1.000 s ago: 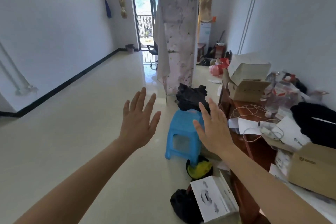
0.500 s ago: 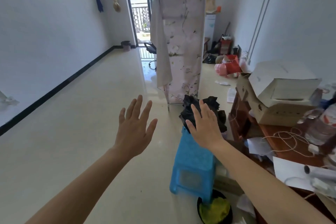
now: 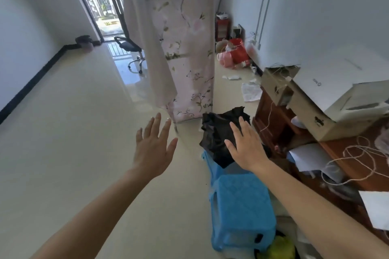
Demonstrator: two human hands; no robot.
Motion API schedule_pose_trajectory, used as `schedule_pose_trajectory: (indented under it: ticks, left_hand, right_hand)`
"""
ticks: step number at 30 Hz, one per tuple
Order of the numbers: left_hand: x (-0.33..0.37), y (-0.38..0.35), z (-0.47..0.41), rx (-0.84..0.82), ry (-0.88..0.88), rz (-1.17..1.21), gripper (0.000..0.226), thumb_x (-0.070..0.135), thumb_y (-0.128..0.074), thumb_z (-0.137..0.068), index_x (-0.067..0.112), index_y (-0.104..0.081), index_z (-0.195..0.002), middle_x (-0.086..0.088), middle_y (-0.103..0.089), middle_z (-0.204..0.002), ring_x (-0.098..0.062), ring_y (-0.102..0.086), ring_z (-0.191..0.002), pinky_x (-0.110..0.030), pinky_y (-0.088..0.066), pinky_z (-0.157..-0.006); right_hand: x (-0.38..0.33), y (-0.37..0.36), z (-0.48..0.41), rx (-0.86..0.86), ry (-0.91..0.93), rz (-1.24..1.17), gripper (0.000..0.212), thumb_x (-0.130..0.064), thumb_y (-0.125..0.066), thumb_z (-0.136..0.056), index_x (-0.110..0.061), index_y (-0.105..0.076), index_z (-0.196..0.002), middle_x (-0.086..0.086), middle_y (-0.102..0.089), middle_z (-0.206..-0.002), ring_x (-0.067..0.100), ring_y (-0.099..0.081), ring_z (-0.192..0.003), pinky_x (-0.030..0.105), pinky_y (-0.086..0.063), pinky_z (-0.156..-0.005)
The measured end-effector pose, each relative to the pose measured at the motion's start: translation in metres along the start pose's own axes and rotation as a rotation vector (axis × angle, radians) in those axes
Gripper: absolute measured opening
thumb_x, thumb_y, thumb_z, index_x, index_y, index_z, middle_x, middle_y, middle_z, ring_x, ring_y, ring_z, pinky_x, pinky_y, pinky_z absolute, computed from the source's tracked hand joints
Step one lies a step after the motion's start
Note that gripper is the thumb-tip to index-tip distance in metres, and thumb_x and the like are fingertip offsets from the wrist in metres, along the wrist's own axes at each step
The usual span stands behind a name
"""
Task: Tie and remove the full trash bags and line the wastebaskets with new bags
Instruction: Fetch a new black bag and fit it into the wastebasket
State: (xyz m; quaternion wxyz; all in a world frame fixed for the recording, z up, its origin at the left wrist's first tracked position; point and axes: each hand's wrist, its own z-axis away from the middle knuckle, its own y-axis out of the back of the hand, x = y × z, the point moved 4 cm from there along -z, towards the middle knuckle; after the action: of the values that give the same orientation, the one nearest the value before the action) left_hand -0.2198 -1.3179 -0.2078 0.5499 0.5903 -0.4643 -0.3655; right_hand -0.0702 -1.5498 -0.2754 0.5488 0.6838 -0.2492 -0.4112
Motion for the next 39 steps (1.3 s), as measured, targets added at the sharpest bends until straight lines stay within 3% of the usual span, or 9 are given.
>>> schedule_pose_trajectory:
  ticks: [7,13,20,24,30,32,35,37,39]
  left_hand:
    - [0.027,-0.052,-0.171,-0.085,-0.195,0.073,0.062,0.05,-0.027,-0.101,0.021,-0.019,-0.155,-0.01,-0.007,-0.165,-0.031,-0.006,-0.151,-0.055,-0.014,-0.119]
    - [0.059,-0.133,-0.281,-0.198,-0.349,0.084,0.062,0.05,-0.026,-0.101,0.021,-0.017,-0.155,-0.008,-0.009,-0.164,-0.03,-0.012,-0.15,-0.049,-0.012,-0.119]
    - [0.084,-0.249,-0.391,-0.387,-0.529,0.014,0.064,0.043,-0.045,-0.099,0.017,-0.024,-0.154,-0.013,-0.013,-0.163,-0.036,-0.024,-0.144,-0.051,-0.027,-0.114]
    - [0.096,-0.336,-0.416,-0.504,-0.538,0.055,0.064,0.038,-0.048,-0.099,0.016,-0.025,-0.154,-0.013,-0.012,-0.163,-0.033,-0.019,-0.147,-0.049,-0.025,-0.114]
    - [0.141,-0.483,-0.443,-0.584,-0.723,0.088,0.058,0.021,-0.046,-0.101,0.014,-0.024,-0.154,-0.011,-0.01,-0.164,-0.034,-0.019,-0.147,-0.052,-0.035,-0.111]
    - [0.15,-0.527,-0.449,-0.576,-0.77,0.088,0.061,0.016,-0.047,-0.099,0.015,-0.022,-0.154,-0.009,-0.008,-0.165,-0.034,-0.027,-0.143,-0.049,-0.043,-0.105]
    - [0.149,-0.584,-0.45,-0.644,-0.768,-0.011,0.071,0.015,-0.049,-0.098,0.018,-0.009,-0.157,-0.006,-0.011,-0.164,-0.034,-0.036,-0.133,-0.047,-0.046,-0.098]
    - [0.142,-0.606,-0.447,-0.641,-0.805,-0.094,0.074,0.018,-0.052,-0.098,0.019,-0.008,-0.157,-0.011,-0.037,-0.151,-0.034,-0.044,-0.123,-0.045,-0.046,-0.093]
    - [0.132,-0.613,-0.446,-0.572,-0.844,-0.101,0.065,0.019,-0.053,-0.097,0.019,-0.022,-0.155,-0.013,-0.057,-0.124,-0.035,-0.052,-0.109,-0.044,-0.046,-0.084]
  right_hand:
    - [0.055,-0.013,-0.065,0.063,-0.213,-0.007,0.068,-0.049,-0.034,-0.103,-0.016,-0.014,-0.159,0.016,-0.002,-0.166,0.029,-0.003,-0.153,0.041,-0.01,-0.122]
    - [0.116,-0.074,-0.143,0.042,-0.399,-0.086,0.066,-0.049,-0.034,-0.103,-0.013,-0.019,-0.157,0.02,-0.011,-0.164,0.033,-0.011,-0.151,0.044,-0.018,-0.121]
    - [0.175,-0.171,-0.207,-0.113,-0.72,-0.222,0.066,-0.049,-0.035,-0.103,-0.016,-0.018,-0.157,0.018,-0.016,-0.163,0.034,-0.02,-0.148,0.046,-0.027,-0.116]
    - [0.203,-0.229,-0.214,-0.138,-0.93,-0.313,0.067,-0.045,-0.04,-0.102,-0.013,-0.019,-0.157,0.021,-0.02,-0.161,0.036,-0.021,-0.147,0.048,-0.026,-0.118]
    - [0.248,-0.329,-0.227,-0.159,-1.0,-0.175,0.07,-0.04,-0.039,-0.104,0.0,-0.014,-0.156,0.019,-0.001,-0.165,0.033,-0.009,-0.152,0.042,-0.018,-0.122]
    - [0.257,-0.36,-0.234,-0.146,-1.006,-0.165,0.069,-0.037,-0.038,-0.104,-0.003,-0.012,-0.157,0.017,-0.001,-0.166,0.034,-0.018,-0.15,0.043,-0.026,-0.12]
    - [0.259,-0.401,-0.241,-0.184,-1.037,-0.173,0.074,-0.04,-0.044,-0.102,-0.01,-0.008,-0.159,0.017,-0.035,-0.154,0.036,-0.047,-0.13,0.047,-0.041,-0.102]
    - [0.255,-0.417,-0.245,-0.199,-1.032,-0.058,0.08,-0.045,-0.052,-0.097,-0.01,-0.013,-0.158,0.017,-0.058,-0.128,0.036,-0.057,-0.112,0.045,-0.042,-0.089]
    - [0.25,-0.425,-0.247,-0.182,-1.038,-0.01,0.078,-0.043,-0.06,-0.093,-0.01,-0.025,-0.155,0.014,-0.066,-0.11,0.035,-0.061,-0.1,0.043,-0.04,-0.084]
